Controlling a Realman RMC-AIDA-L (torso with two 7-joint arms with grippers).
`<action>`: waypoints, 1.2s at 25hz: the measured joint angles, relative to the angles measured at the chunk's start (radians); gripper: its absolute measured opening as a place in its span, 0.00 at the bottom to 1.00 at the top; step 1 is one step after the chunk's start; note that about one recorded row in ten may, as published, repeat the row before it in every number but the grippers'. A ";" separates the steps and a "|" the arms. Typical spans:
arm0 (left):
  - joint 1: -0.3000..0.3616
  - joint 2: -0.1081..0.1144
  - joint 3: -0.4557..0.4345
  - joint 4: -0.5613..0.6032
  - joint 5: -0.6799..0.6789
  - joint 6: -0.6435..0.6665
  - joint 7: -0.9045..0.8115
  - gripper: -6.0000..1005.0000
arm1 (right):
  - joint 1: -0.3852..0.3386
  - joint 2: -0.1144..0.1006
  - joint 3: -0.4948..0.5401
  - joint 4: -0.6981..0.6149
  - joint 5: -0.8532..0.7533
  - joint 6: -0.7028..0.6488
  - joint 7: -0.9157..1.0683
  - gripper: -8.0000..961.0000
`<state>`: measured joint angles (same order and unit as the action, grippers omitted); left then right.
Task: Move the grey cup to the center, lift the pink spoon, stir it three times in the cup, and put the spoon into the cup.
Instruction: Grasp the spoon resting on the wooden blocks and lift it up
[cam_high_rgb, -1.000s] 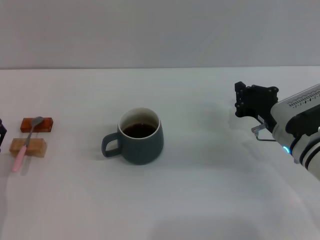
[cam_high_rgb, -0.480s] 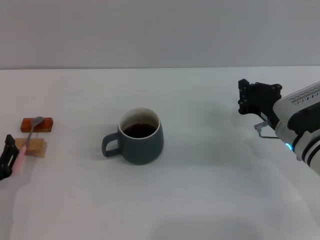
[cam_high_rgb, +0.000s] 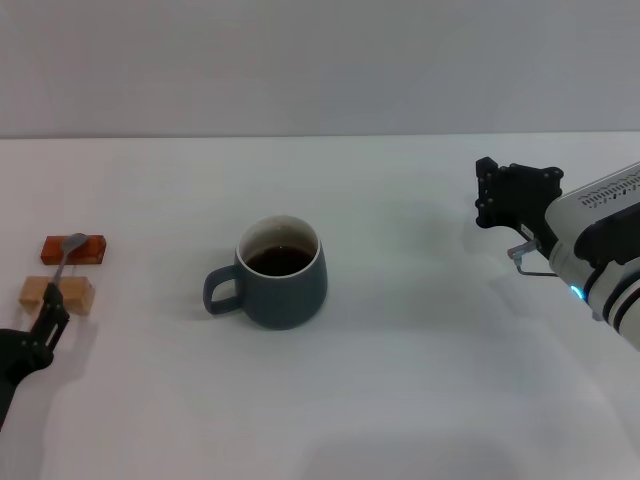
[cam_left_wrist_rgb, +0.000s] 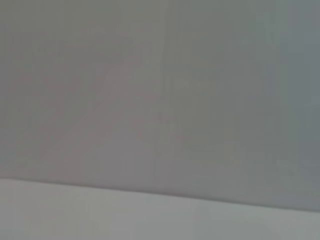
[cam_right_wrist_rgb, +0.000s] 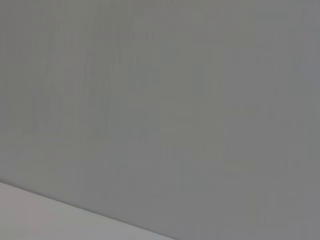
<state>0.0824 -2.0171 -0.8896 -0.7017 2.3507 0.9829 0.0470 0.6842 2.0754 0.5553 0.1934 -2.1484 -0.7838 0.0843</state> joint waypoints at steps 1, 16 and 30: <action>0.001 -0.001 0.001 0.000 0.007 -0.009 0.000 0.81 | 0.000 0.000 0.000 0.000 0.000 0.000 0.000 0.01; -0.033 -0.005 0.009 0.035 0.015 -0.081 -0.004 0.81 | -0.003 0.000 0.000 0.005 -0.001 0.000 0.000 0.01; -0.067 -0.011 0.001 0.066 0.014 -0.100 -0.007 0.81 | -0.005 0.000 0.009 0.006 0.000 0.000 0.000 0.01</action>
<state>0.0153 -2.0282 -0.8890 -0.6356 2.3651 0.8832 0.0396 0.6788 2.0754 0.5645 0.1994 -2.1487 -0.7839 0.0843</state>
